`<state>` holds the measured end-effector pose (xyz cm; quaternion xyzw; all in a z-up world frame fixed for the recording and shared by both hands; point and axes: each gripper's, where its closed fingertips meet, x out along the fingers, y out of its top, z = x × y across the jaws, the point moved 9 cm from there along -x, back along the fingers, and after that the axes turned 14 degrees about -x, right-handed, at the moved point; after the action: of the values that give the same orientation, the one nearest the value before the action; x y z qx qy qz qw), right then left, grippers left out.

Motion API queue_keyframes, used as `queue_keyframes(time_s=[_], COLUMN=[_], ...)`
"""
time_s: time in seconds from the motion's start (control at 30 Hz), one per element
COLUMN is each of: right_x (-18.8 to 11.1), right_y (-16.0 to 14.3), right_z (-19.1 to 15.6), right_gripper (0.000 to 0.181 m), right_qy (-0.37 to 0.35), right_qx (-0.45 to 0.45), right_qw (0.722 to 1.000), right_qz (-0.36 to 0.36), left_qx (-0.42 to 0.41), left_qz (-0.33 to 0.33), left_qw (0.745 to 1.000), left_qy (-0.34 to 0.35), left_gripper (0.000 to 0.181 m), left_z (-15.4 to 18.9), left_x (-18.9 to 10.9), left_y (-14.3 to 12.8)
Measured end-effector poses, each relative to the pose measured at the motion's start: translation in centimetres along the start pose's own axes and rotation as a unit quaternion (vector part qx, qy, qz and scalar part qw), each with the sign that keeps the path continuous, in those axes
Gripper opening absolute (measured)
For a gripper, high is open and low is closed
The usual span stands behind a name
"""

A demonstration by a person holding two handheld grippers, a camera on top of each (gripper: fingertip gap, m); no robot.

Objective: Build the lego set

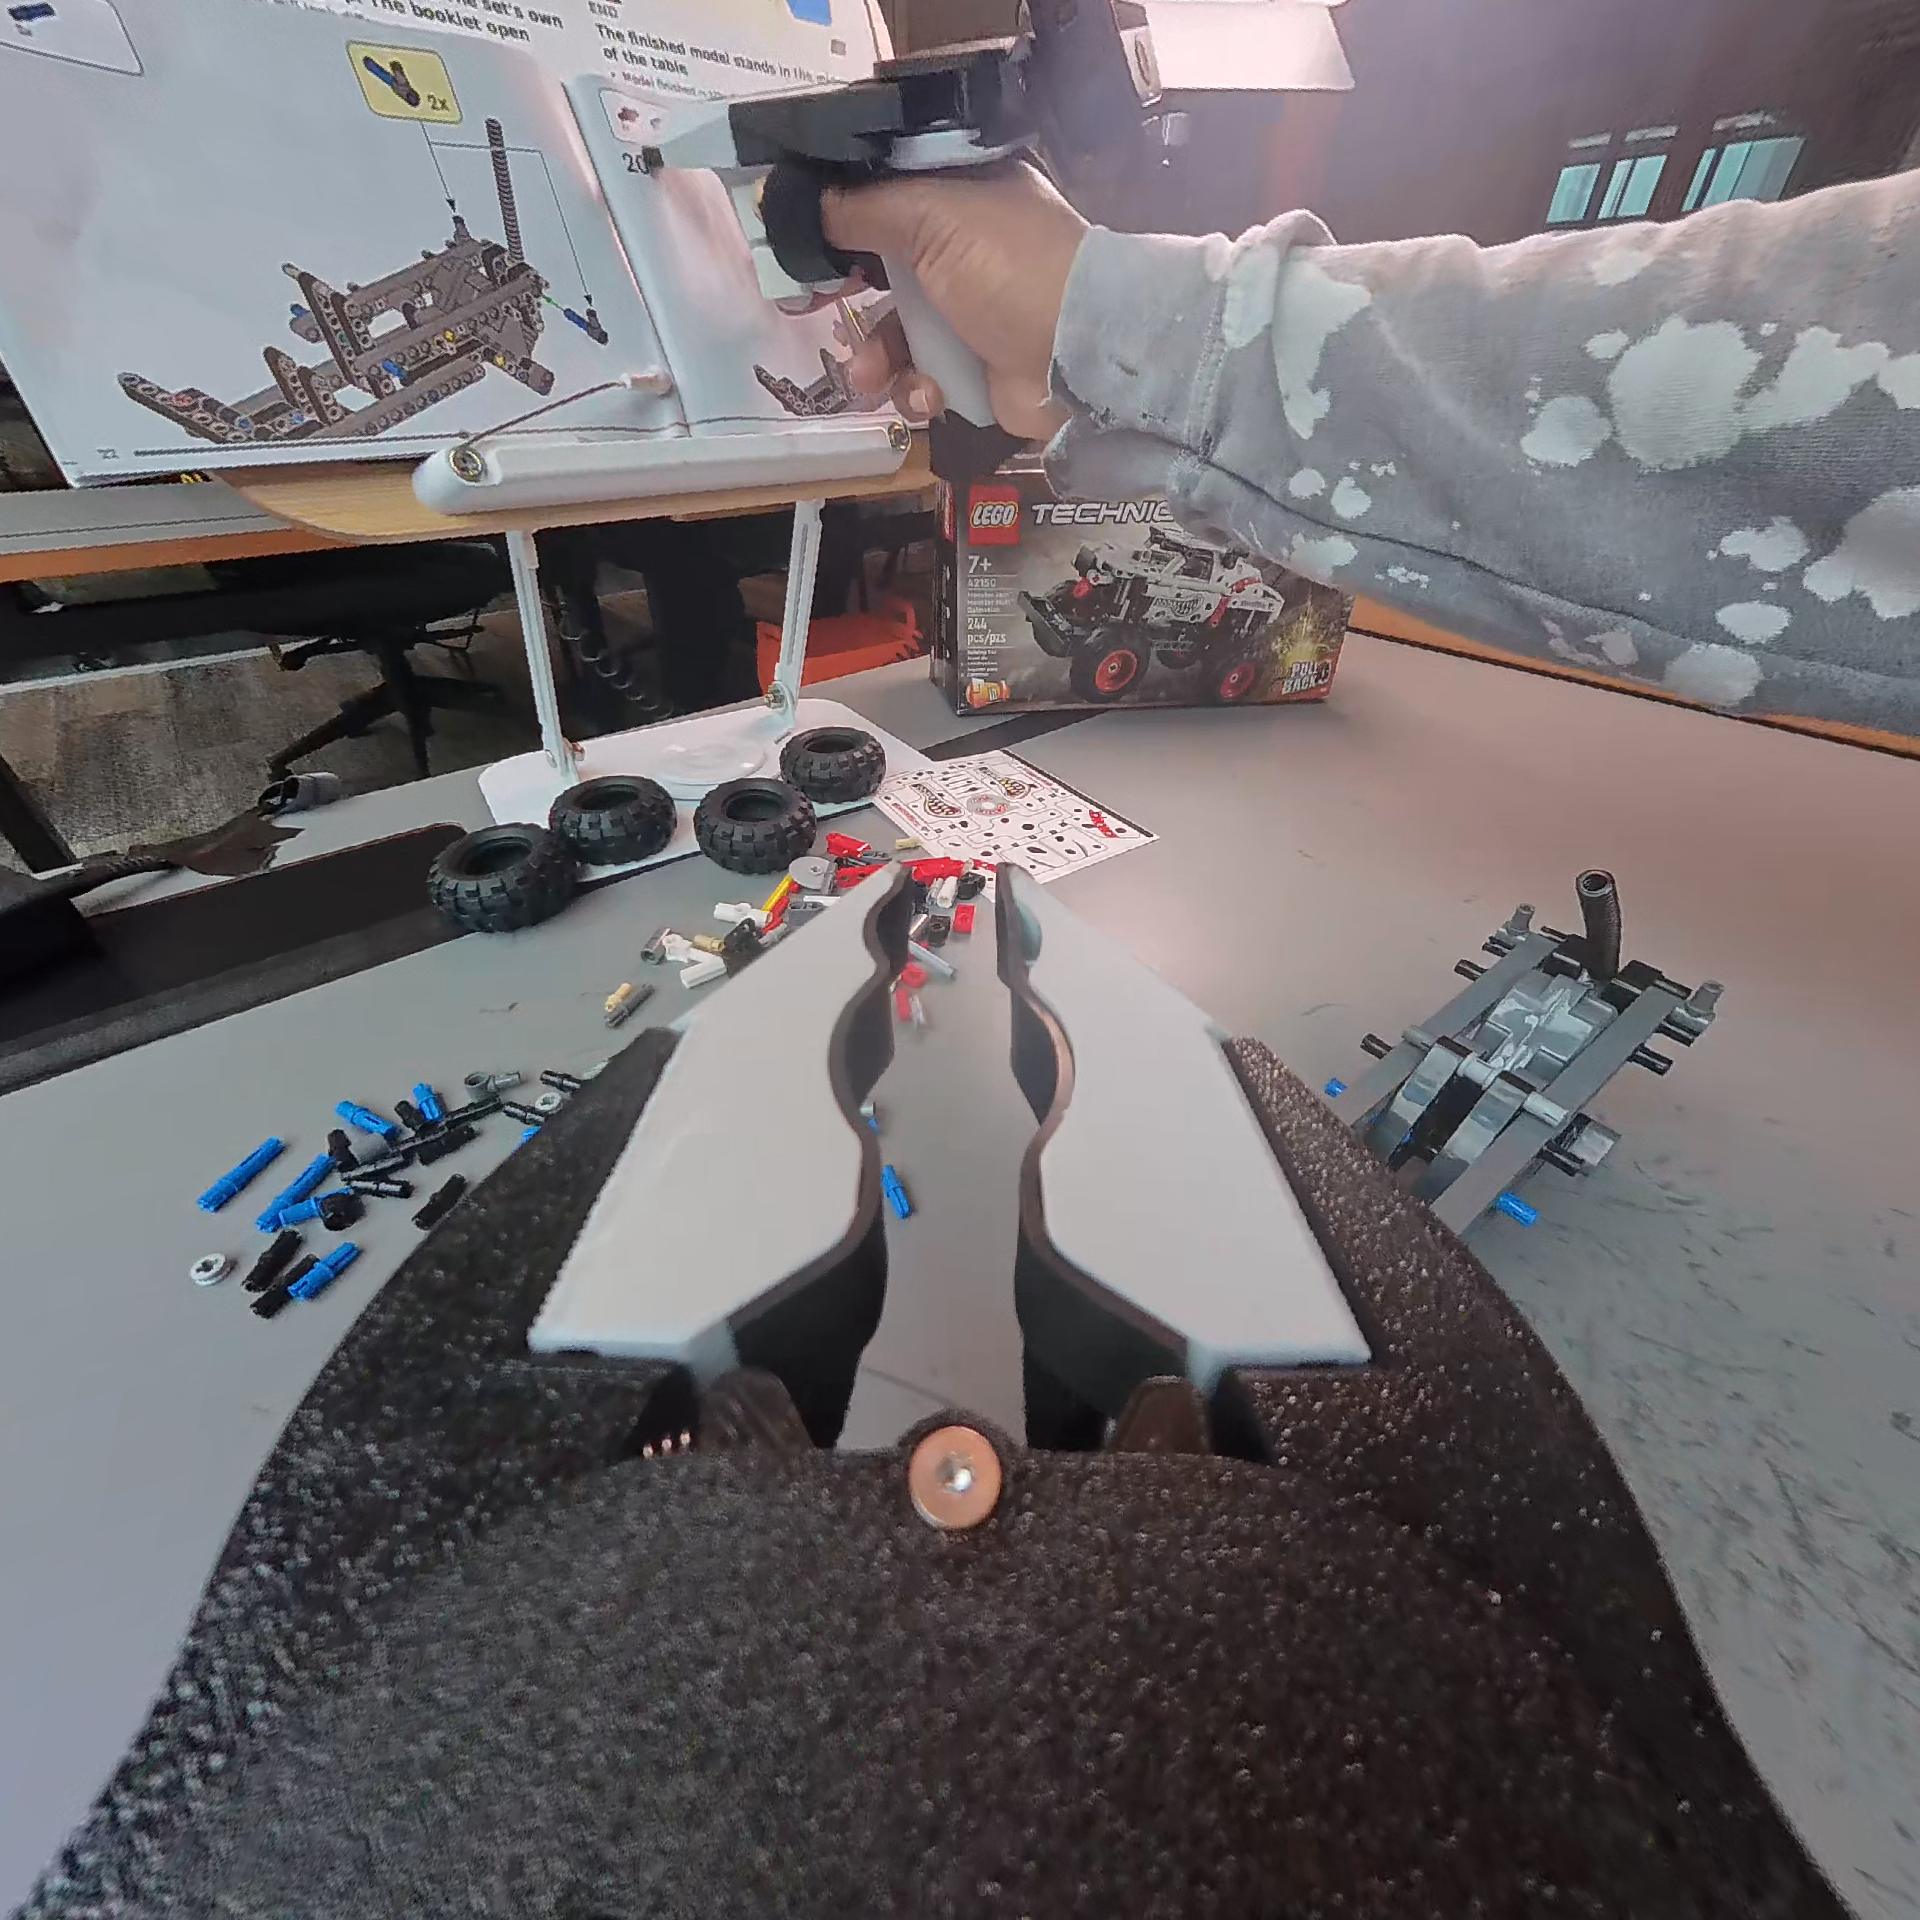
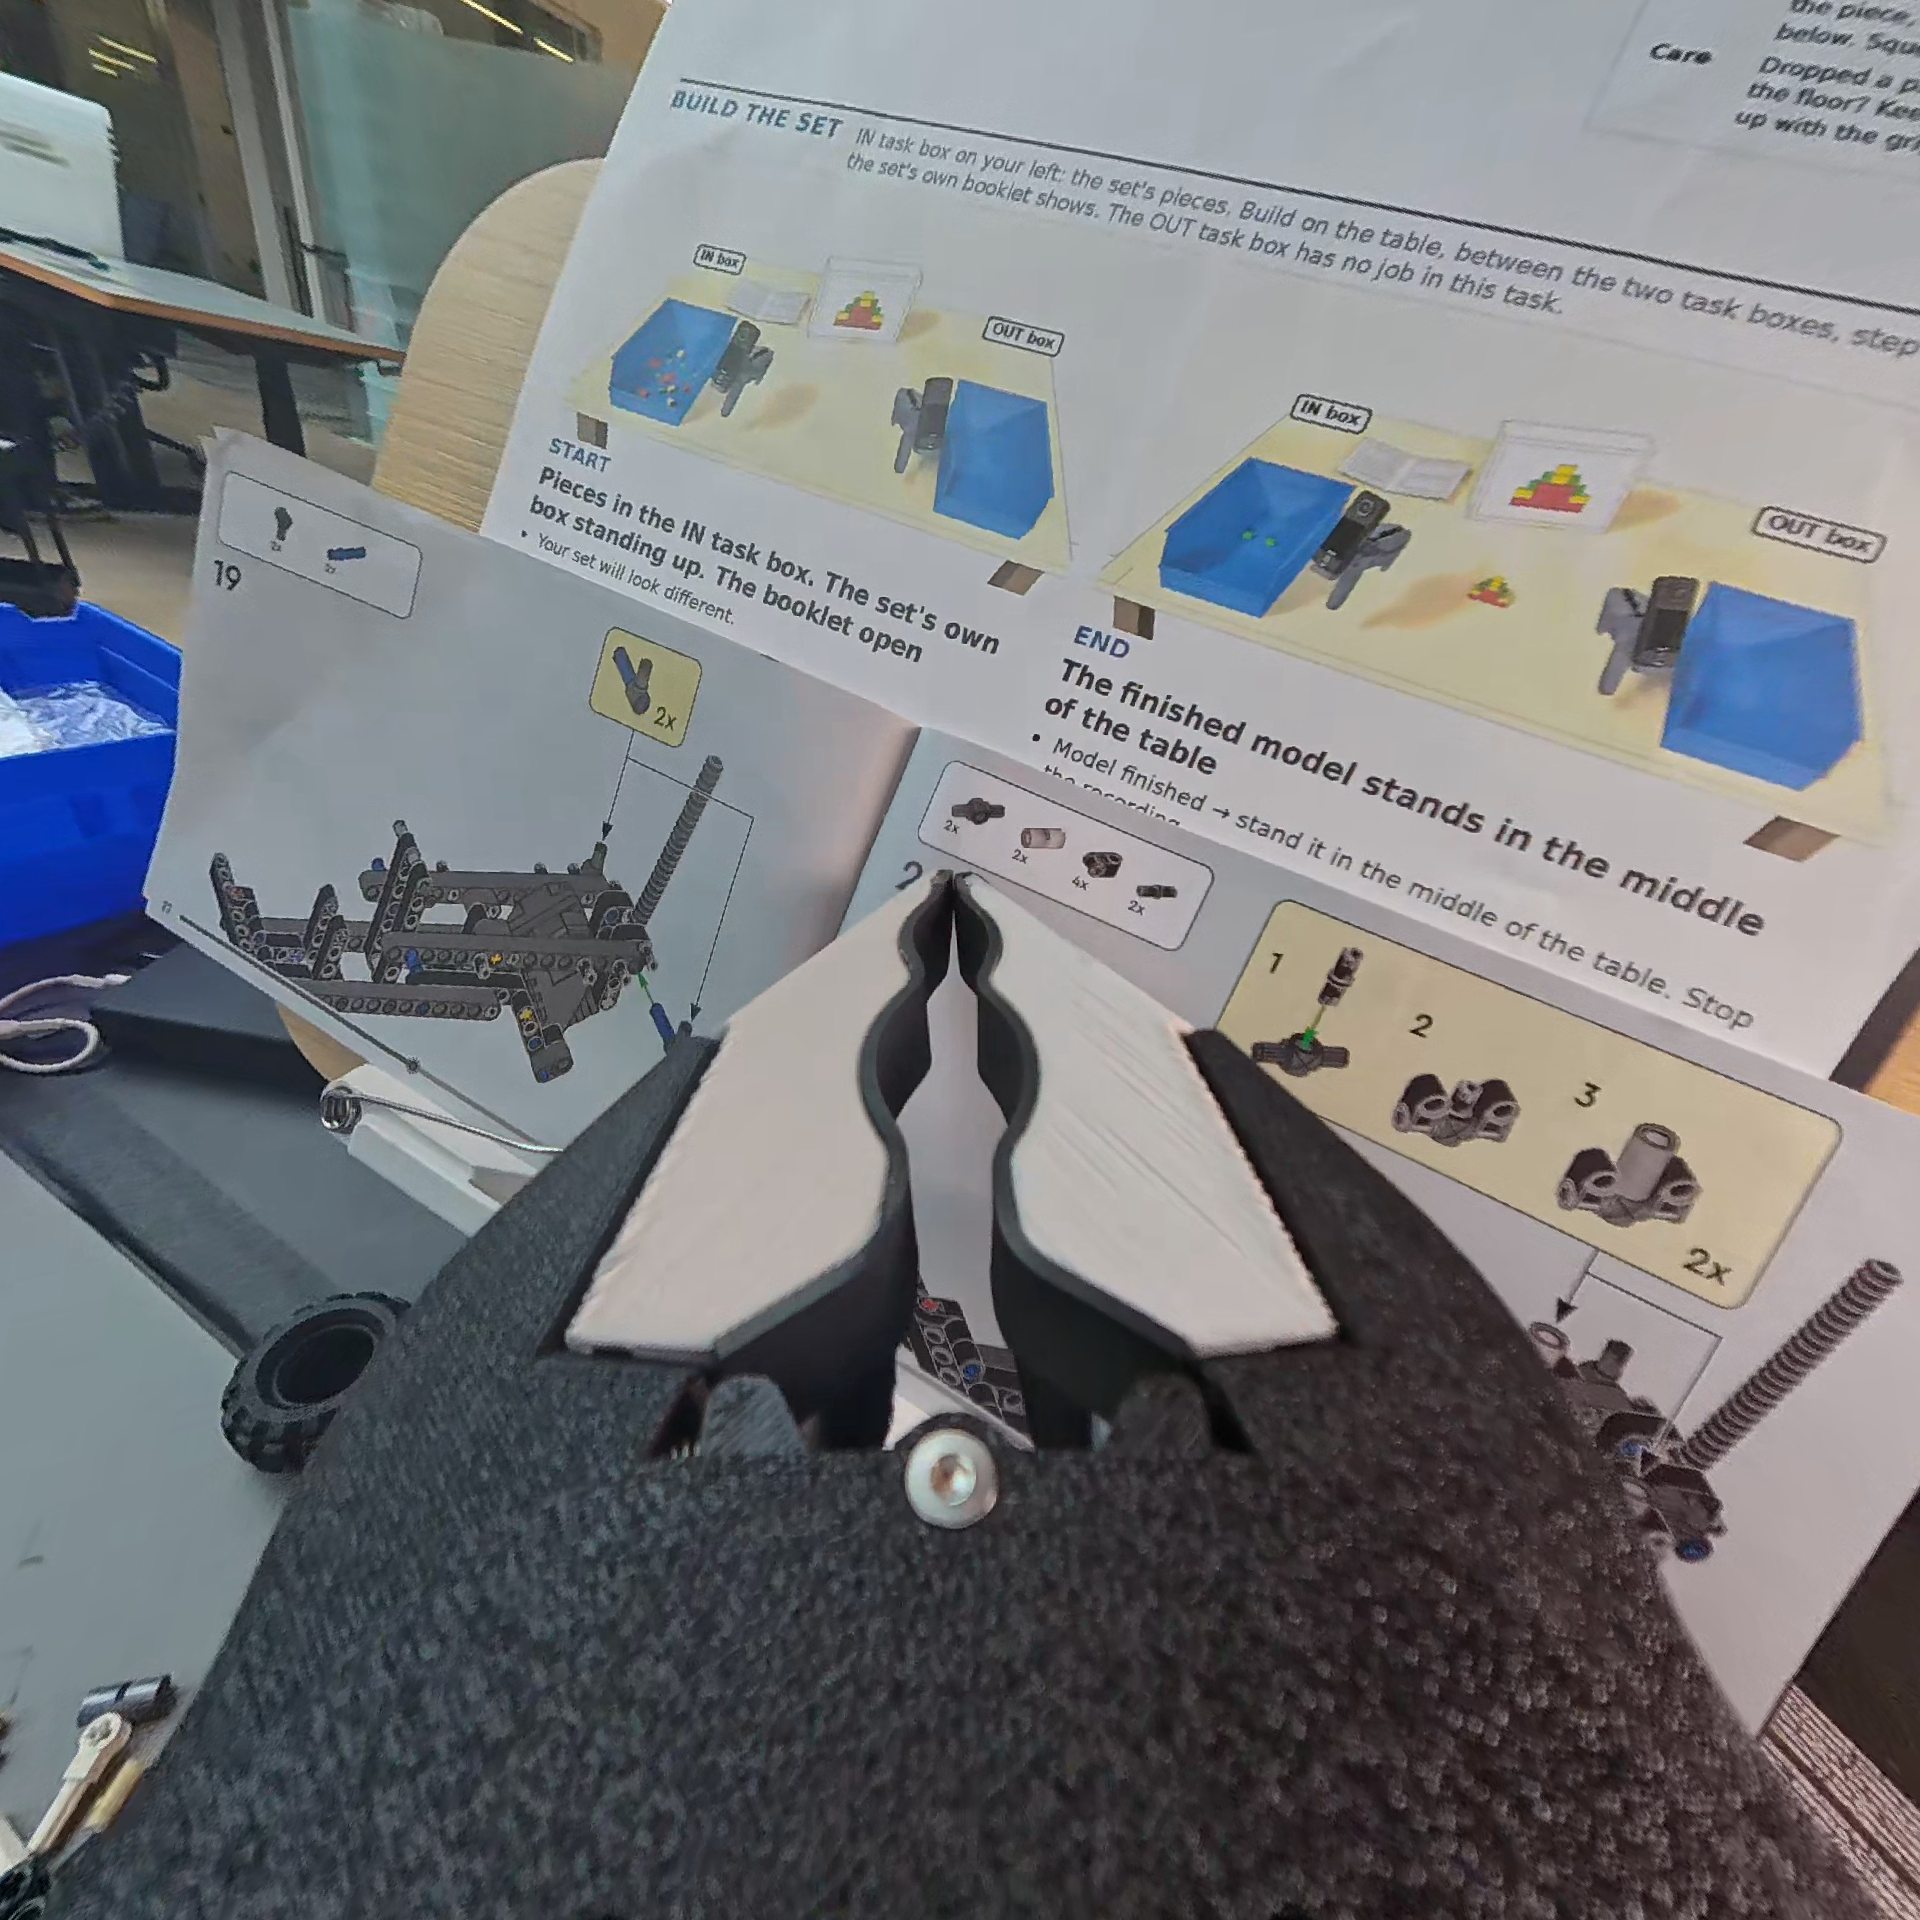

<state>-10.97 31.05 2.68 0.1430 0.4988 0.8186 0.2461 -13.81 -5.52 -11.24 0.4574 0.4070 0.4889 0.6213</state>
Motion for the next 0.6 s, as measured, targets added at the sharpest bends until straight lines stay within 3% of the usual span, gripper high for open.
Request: queue_keyframes(time_s=[0.6], right_x=[-1.3], right_y=[-0.2], right_z=[0.9], right_gripper=[0.000], right_qy=[-0.017], right_qx=[-0.014], right_qw=[1.000], right_qz=[-0.008], left_qx=[0.001], left_qz=[-0.006], left_qw=[1.000], left_qy=[0.007], left_gripper=[0.025], left_z=[0.0], left_x=[0.0], left_y=[-0.1])
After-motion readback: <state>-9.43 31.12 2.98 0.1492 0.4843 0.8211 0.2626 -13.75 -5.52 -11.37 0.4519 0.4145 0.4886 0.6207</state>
